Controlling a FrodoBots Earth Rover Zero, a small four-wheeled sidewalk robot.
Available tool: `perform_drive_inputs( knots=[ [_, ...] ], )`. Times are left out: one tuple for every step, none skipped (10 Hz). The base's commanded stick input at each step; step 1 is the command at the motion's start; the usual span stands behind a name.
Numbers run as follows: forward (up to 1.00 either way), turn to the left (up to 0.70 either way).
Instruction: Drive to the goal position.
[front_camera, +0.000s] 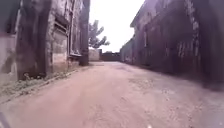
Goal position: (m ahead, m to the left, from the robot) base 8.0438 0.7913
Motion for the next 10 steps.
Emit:
perform_drive_inputs(
  knots=[
    [0.85,0.0],
    [0.85,0.0],
    [0.85,0.0],
    [0.85,0.0],
    [0.85,0.0],
    [0.85,0.0],
    [0.85,0.0],
    [0.85,0.0],
    [0.85,0.0],
    [0.85,0.0]
  ],
)
